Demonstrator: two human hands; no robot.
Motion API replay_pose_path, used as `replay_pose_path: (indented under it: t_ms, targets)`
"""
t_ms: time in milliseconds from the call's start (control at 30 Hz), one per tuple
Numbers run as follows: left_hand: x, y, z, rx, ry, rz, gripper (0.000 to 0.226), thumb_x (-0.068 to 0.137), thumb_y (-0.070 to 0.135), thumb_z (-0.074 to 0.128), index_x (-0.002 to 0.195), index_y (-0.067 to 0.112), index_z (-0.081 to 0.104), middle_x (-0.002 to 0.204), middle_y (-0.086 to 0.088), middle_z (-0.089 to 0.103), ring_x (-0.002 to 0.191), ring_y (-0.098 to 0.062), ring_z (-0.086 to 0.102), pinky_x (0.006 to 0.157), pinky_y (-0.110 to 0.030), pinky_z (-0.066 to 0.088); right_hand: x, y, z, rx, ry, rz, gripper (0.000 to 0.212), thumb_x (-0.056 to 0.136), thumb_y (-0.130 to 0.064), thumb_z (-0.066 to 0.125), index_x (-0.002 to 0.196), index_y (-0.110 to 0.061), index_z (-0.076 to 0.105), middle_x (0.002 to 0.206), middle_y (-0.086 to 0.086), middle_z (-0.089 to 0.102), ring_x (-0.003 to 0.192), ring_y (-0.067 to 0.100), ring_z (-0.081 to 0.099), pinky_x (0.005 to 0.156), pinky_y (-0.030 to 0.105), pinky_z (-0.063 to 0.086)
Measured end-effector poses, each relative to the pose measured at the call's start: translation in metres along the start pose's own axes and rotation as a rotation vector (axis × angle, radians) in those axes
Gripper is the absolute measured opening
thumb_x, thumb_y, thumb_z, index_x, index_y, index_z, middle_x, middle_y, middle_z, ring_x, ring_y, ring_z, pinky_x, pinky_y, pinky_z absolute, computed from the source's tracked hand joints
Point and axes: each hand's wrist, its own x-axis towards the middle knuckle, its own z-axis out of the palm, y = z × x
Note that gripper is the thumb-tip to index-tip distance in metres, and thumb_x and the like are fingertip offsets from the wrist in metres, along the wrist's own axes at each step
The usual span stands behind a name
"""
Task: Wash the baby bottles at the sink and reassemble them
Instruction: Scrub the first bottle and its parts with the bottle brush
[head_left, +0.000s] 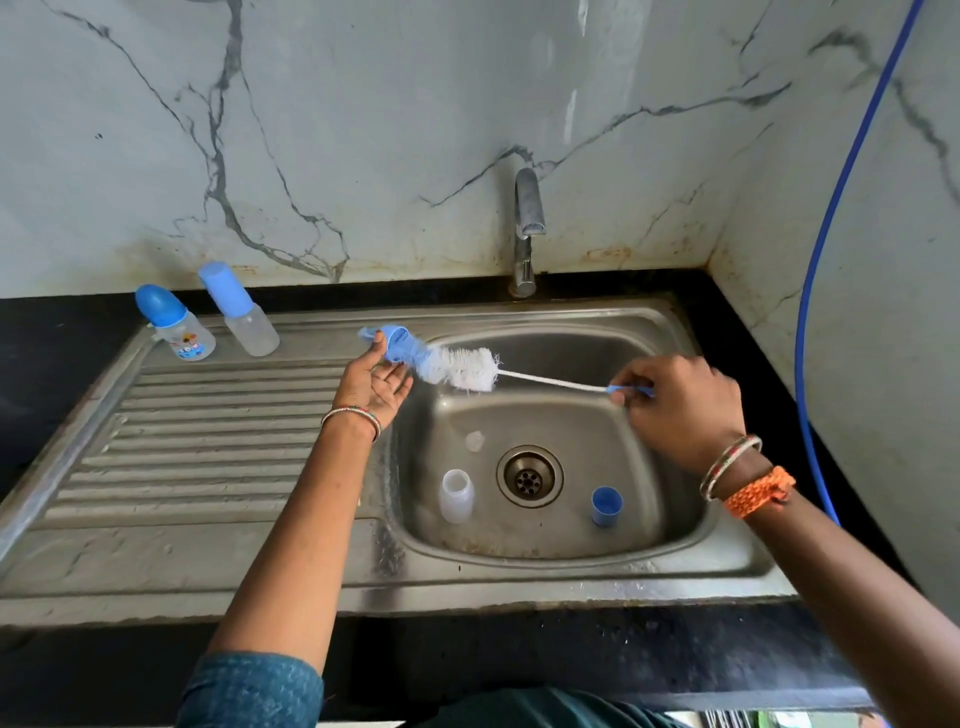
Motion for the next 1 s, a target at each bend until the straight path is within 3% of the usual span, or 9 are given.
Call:
replay_pose_path:
  t_ms: [100, 167, 333, 500, 600, 667, 733, 800, 1000]
  targets:
    - [0.0, -0.001, -0.007, -0.037, -0.047, -0.013, 0.016, 0.094, 0.029, 0.052, 0.093, 0.014, 0.06, 0.083, -0.001, 0.074, 0.101, -0.017, 0.06, 0.102, -0.033, 0.038, 0.008, 0.002, -0.003, 0.654, -0.666, 0.278, 0.034, 0.099, -0.026, 0.047, 0.072, -0.011, 0.061, 0.045, -0.006, 0.045, 0.035, 0.006, 0.036, 0.038, 0.015, 0.028]
    - [0.001, -0.003, -0.01, -0.068, -0.067, -0.014, 0.016, 0.095, 0.027, 0.051, 0.094, 0.015, 0.06, 0.082, 0.0, 0.074, 0.103, -0.017, 0.059, 0.105, -0.036, 0.036, 0.011, 0.005, 0.0, 0.753, -0.688, 0.275, 0.038, 0.101, -0.025, 0.042, 0.07, -0.011, 0.057, 0.042, -0.008, 0.039, 0.033, 0.004, 0.029, 0.035, 0.015, 0.025]
    - [-0.001, -0.001, -0.01, -0.055, -0.046, -0.014, 0.015, 0.095, 0.028, 0.051, 0.092, 0.017, 0.06, 0.083, 0.001, 0.074, 0.105, -0.017, 0.058, 0.102, -0.036, 0.038, 0.0, 0.0, 0.004, -0.016, 0.019, -0.055, 0.011, 0.088, -0.021, 0.064, 0.088, -0.024, 0.074, 0.077, -0.002, 0.069, 0.077, 0.024, 0.065, 0.07, 0.033, 0.048]
    - [-0.002, -0.001, -0.006, 0.009, -0.016, -0.046, 0.013, 0.091, 0.029, 0.059, 0.089, 0.016, 0.059, 0.101, -0.003, 0.067, 0.108, -0.018, 0.059, 0.102, -0.036, 0.039, -0.002, 0.001, 0.006, -0.228, 0.503, -0.364, 0.02, 0.068, -0.002, 0.078, 0.083, -0.015, 0.076, 0.074, 0.003, 0.07, 0.07, 0.03, 0.065, 0.067, 0.035, 0.044]
    - [-0.002, -0.002, -0.007, 0.0, -0.04, -0.06, 0.017, 0.093, 0.03, 0.055, 0.093, 0.014, 0.061, 0.093, -0.003, 0.072, 0.108, -0.019, 0.059, 0.104, -0.035, 0.037, 0.005, 0.0, -0.001, -0.067, 0.097, -0.117, 0.006, 0.082, -0.018, 0.068, 0.079, -0.021, 0.073, 0.067, 0.003, 0.065, 0.062, 0.025, 0.061, 0.059, 0.026, 0.039]
    - [-0.003, -0.003, -0.009, -0.02, -0.062, -0.044, 0.017, 0.096, 0.028, 0.05, 0.091, 0.016, 0.062, 0.087, -0.001, 0.074, 0.111, -0.019, 0.057, 0.107, -0.035, 0.034, 0.013, 0.002, -0.006, 0.533, -0.534, 0.236, 0.028, 0.097, -0.025, 0.048, 0.077, -0.013, 0.065, 0.052, 0.0, 0.048, 0.039, 0.011, 0.042, 0.042, 0.016, 0.03]
    - [-0.005, -0.002, -0.011, -0.049, -0.088, -0.024, 0.026, 0.096, 0.023, 0.048, 0.082, 0.018, 0.068, 0.086, 0.0, 0.074, 0.108, -0.018, 0.058, 0.107, -0.037, 0.035, 0.018, 0.008, -0.006, 0.9, -0.782, 0.436, 0.036, 0.102, -0.023, 0.035, 0.078, -0.008, 0.057, 0.044, -0.005, 0.035, 0.031, 0.005, 0.024, 0.033, 0.014, 0.02]
    - [-0.005, 0.001, -0.011, -0.106, -0.09, -0.016, 0.03, 0.095, 0.018, 0.048, 0.076, 0.016, 0.07, 0.091, -0.005, 0.073, 0.102, -0.021, 0.061, 0.104, -0.04, 0.039, 0.018, 0.01, -0.004, 0.808, -0.685, 0.313, 0.035, 0.102, -0.025, 0.04, 0.081, -0.01, 0.063, 0.045, -0.004, 0.041, 0.032, 0.003, 0.028, 0.034, 0.016, 0.024]
    - [-0.004, 0.005, 0.007, -0.1, 0.083, -0.027, 0.024, 0.096, 0.03, 0.051, 0.091, 0.007, 0.056, 0.092, -0.011, 0.062, 0.092, -0.024, 0.06, 0.099, -0.036, 0.043, 0.0, -0.009, -0.001, 0.006, 0.165, -0.357, 0.016, 0.089, -0.017, 0.062, 0.097, -0.022, 0.075, 0.081, 0.001, 0.072, 0.077, 0.026, 0.066, 0.065, 0.034, 0.051]
